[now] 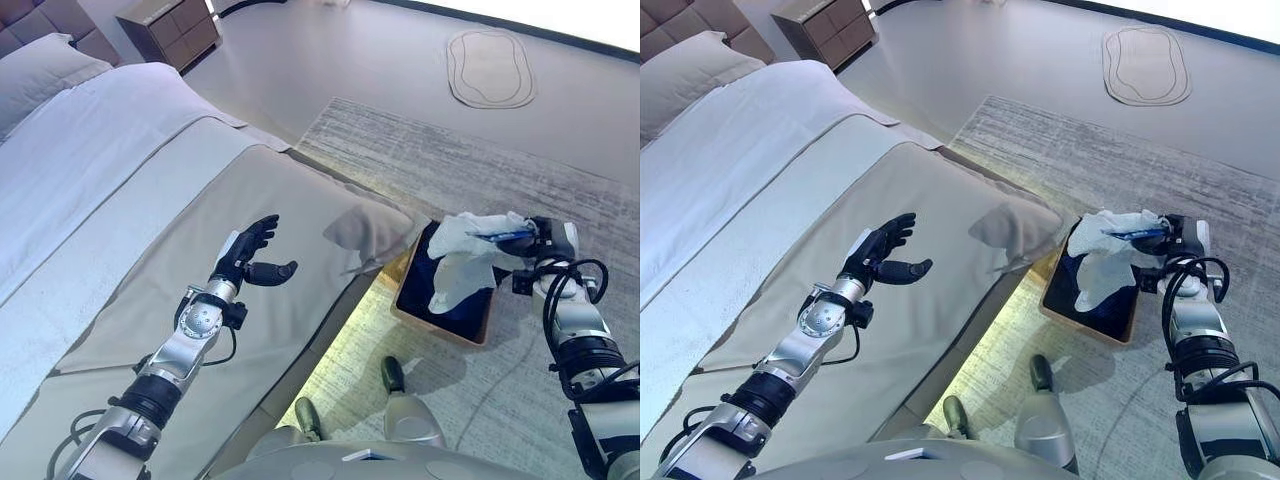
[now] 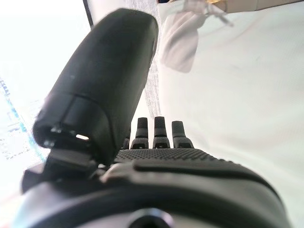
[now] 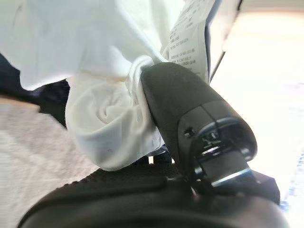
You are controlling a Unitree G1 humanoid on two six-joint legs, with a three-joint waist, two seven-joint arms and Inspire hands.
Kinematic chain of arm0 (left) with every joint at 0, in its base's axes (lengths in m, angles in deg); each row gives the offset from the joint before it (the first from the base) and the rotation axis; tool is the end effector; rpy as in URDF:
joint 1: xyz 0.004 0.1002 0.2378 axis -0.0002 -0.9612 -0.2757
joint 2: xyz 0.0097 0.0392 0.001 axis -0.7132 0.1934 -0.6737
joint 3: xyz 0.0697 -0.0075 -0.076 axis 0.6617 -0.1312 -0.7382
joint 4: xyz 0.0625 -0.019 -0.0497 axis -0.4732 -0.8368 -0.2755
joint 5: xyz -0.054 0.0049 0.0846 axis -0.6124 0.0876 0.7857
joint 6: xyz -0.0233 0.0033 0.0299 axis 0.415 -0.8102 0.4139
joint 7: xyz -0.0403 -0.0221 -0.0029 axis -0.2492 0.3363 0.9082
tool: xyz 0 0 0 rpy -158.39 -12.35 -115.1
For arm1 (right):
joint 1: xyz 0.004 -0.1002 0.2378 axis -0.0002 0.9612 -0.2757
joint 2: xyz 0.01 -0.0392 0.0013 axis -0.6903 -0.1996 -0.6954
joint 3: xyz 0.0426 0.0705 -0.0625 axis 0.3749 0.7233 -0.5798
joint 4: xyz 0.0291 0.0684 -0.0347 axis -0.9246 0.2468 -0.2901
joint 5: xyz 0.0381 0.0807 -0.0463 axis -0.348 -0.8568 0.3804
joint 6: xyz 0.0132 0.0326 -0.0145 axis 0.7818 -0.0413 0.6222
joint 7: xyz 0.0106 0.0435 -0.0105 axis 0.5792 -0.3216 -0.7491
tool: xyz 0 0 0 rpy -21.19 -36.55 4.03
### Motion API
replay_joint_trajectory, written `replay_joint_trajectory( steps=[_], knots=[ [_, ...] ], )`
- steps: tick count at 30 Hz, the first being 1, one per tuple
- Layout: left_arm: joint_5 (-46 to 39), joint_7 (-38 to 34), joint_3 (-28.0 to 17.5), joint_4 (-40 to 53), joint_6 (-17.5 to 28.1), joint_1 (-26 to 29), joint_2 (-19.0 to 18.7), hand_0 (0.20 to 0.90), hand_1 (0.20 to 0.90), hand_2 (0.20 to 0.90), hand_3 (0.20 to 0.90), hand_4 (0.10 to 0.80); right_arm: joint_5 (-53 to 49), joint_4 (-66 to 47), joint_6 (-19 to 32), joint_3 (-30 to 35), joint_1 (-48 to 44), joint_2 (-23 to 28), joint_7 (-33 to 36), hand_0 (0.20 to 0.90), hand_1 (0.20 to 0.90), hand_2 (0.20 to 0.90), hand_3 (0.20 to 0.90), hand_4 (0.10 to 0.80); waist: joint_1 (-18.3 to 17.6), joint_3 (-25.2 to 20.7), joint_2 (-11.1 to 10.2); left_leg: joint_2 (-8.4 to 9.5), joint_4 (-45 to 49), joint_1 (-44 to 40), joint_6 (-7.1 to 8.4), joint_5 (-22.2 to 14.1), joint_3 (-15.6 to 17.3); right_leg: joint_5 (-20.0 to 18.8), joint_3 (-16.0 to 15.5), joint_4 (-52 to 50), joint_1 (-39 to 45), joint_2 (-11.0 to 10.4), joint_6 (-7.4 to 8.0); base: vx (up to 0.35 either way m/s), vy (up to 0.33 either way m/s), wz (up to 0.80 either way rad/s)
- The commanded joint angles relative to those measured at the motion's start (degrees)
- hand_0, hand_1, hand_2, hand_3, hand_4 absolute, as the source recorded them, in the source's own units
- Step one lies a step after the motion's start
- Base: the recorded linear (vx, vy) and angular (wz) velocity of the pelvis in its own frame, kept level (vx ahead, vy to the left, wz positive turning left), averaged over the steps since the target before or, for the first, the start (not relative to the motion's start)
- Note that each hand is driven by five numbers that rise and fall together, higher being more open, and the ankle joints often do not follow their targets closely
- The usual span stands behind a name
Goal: Pick up the clothes from the bed and place them into the basket
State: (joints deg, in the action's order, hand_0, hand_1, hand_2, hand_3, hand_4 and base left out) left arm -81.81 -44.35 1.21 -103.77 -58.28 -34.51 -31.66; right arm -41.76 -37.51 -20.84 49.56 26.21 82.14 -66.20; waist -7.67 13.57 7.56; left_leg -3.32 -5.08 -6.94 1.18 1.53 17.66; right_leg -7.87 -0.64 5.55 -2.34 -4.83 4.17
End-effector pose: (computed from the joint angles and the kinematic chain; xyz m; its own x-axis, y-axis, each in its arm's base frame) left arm 0.2233 0.1933 0.0206 0.9689 -0.1634 -0.1857 0.2165 0.9235 0.3168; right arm 0.2468 -0.3180 0.0605 0.7780 -0.5894 -0.2173 0.4529 0.7660 -0.4562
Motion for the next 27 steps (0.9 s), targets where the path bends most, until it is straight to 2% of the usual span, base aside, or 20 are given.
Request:
replay_joint_trajectory(
  steps=[1, 7, 8, 9, 16, 27],
  knots=[
    [1.03, -1.02, -0.36, -0.40, 6.21, 5.01, -0.53, 0.900, 0.900, 0.900, 0.900, 0.800, 2.70, -0.61, 3.94, 2.00, -5.92, 5.19, 2.93, 0.300, 0.300, 0.300, 0.200, 0.100, 0.20, -0.94, -1.18, -0.30, 1.63, 1.56, 2.30, -2.80, -3.83, 4.29, -4.00, -1.12, 2.17, 1.30, 0.43, 0.000, 0.000, 0.00],
    [0.40, -1.77, -0.64, 0.79, 5.28, 5.14, -0.84, 0.900, 0.900, 0.900, 0.900, 0.800, 1.21, 1.68, 4.03, 3.27, -5.33, 5.34, 3.55, 0.300, 0.300, 0.300, 0.200, 0.100, -0.06, -0.47, 0.24, -0.25, 1.29, 1.92, 2.63, -2.41, -3.96, 4.44, -3.84, -1.01, 1.92, 1.09, 0.39, 0.000, 0.000, 0.00],
    [0.20, -1.64, -0.71, 0.69, 5.26, 5.23, -1.01, 0.900, 0.900, 0.900, 0.900, 0.800, 0.82, 1.88, 3.98, 3.26, -5.44, 5.27, 3.17, 0.669, 0.669, 0.669, 0.631, 0.531, -0.06, -0.39, 0.32, -0.21, 1.36, 2.01, 2.67, -2.38, -3.99, 4.46, -3.80, -1.04, 1.89, 1.05, 0.36, 0.000, 0.000, 0.00],
    [0.05, -1.51, -0.79, 0.64, 5.18, 5.27, -1.13, 0.900, 0.900, 0.900, 0.900, 0.800, 1.21, 2.34, 3.92, 3.41, -5.43, 5.16, 2.79, 0.900, 0.900, 0.900, 0.900, 0.800, -0.06, -0.39, 0.40, -0.22, 1.42, 2.04, 2.72, -2.39, -4.04, 4.49, -3.79, -1.07, 1.86, 1.06, 0.35, 0.000, 0.000, 0.00],
    [0.15, -0.70, -1.02, 0.42, 5.10, 4.76, -0.76, 0.900, 0.900, 0.900, 0.900, 0.800, 3.59, 4.47, 5.48, 3.41, -4.76, 6.12, 1.01, 0.900, 0.900, 0.900, 0.900, 0.800, 0.21, -0.48, 0.39, -0.28, 1.39, 1.99, 2.79, -2.28, -4.25, 4.70, -4.26, -1.09, 2.15, 1.06, 0.18, 0.000, 0.000, 0.00],
    [0.05, -1.22, -1.51, 0.57, 4.93, 3.43, -0.62, 0.900, 0.900, 0.900, 0.900, 0.800, 7.20, 3.64, 4.16, 3.55, -3.34, 6.48, 2.41, 0.900, 0.900, 0.900, 0.900, 0.800, 0.42, -1.31, -0.40, -0.28, 0.89, 1.44, 2.61, -2.18, -4.40, 4.68, -4.17, -0.96, 2.67, 1.31, 0.21, 0.000, 0.000, 0.00]
  ],
)
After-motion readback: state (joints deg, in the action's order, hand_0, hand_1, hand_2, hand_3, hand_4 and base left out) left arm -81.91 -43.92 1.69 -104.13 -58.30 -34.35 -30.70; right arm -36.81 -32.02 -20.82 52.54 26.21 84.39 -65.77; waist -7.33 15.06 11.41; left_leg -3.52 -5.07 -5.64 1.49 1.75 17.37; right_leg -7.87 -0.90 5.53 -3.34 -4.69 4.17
